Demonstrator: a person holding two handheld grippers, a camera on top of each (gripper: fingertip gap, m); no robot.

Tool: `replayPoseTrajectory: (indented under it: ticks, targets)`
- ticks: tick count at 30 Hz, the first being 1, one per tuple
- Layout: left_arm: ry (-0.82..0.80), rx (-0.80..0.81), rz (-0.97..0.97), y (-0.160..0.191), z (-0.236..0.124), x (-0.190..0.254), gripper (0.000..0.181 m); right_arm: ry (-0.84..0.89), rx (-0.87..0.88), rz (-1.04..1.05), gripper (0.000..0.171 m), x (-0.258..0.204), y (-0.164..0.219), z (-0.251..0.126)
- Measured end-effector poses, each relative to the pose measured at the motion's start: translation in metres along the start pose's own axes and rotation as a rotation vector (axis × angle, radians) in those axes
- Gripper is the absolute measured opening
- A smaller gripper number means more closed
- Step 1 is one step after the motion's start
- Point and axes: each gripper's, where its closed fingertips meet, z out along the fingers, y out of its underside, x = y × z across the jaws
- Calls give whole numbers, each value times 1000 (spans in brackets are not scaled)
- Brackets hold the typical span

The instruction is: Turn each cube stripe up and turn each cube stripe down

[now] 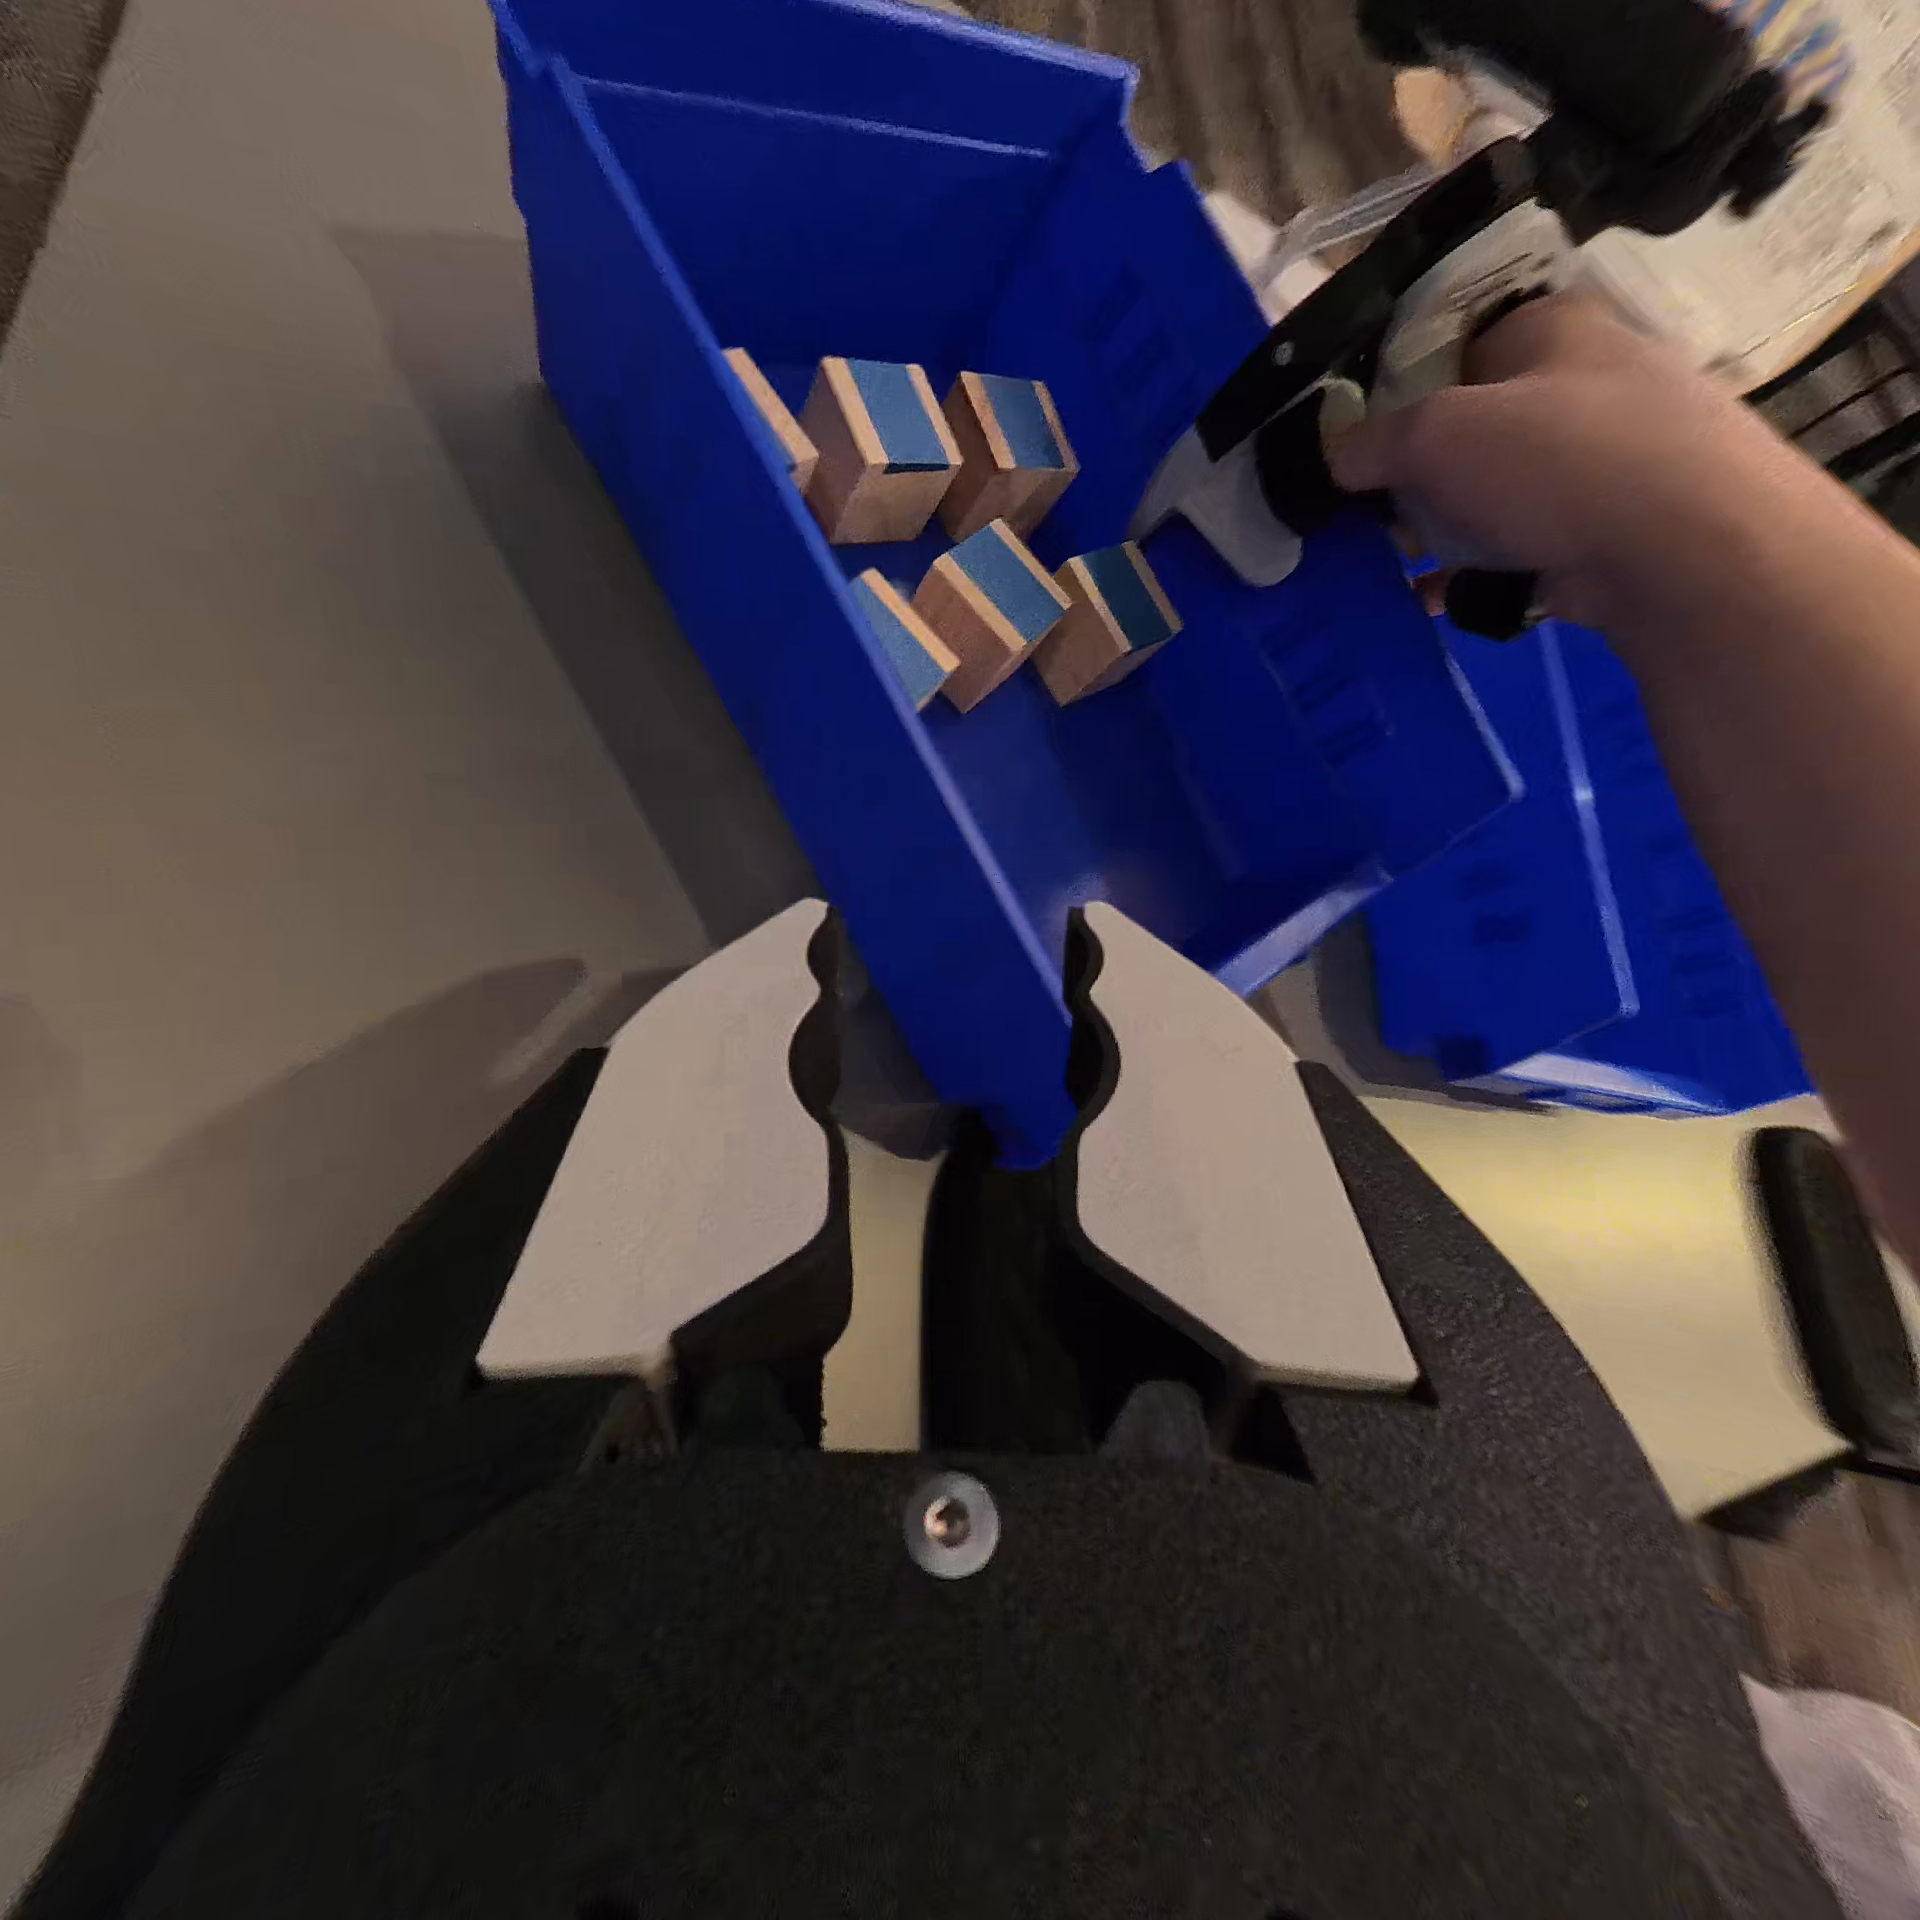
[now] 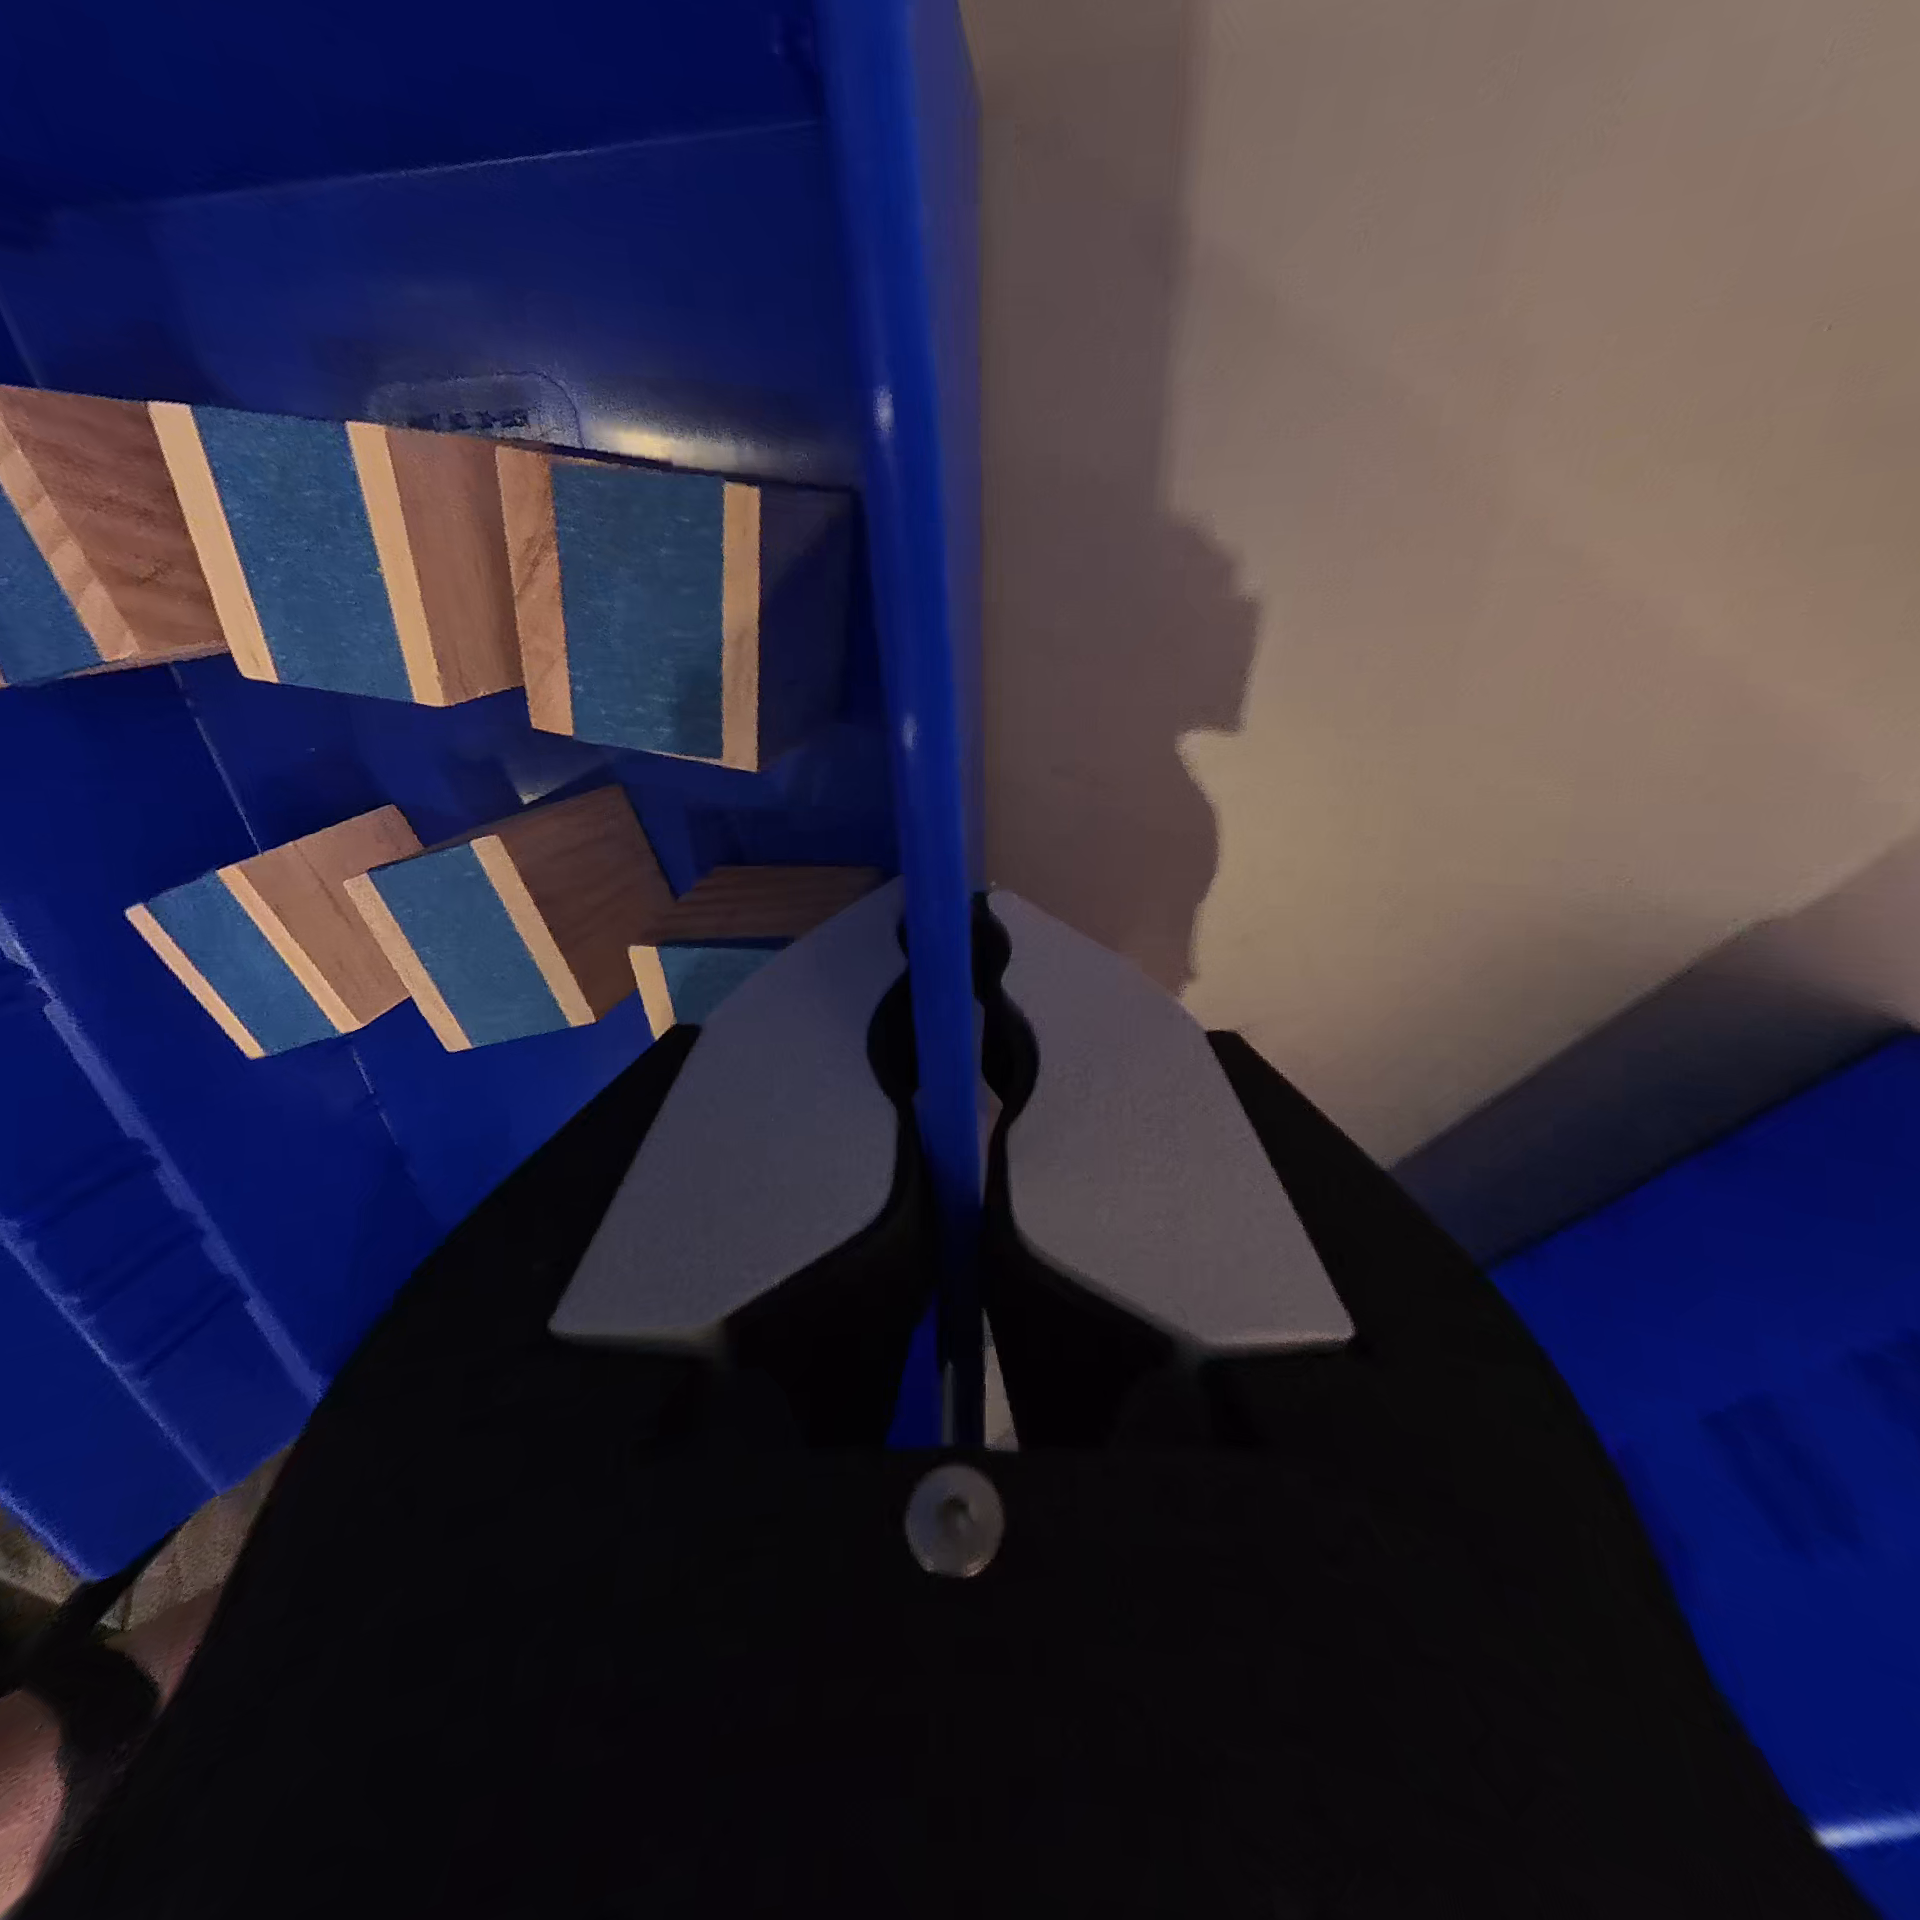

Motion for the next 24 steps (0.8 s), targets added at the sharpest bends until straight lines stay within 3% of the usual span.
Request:
replayPoseTrajectory:
  ticks: [4, 7, 11, 17, 24]
  targets:
    - [-79, -75, -2, 0, 28, -2, 62, -3, 9, -16, 6, 1, 1, 0]
    - [-108, -150, -6, 8, 47, -3, 62, 1, 25, -84, 8, 0, -2, -1]
    - [-90, -242, 2, 26, 68, 2, 48, 8, 158, -152, 10, 1, -17, -18]
    - [-163, -294, 67, 25, 70, -8, 36, 166, 379, -386, 27, 3, -31, -88]
    - [-276, -372, 186, 8, 57, -55, 10, 104, 555, -591, 37, 8, 36, -149]
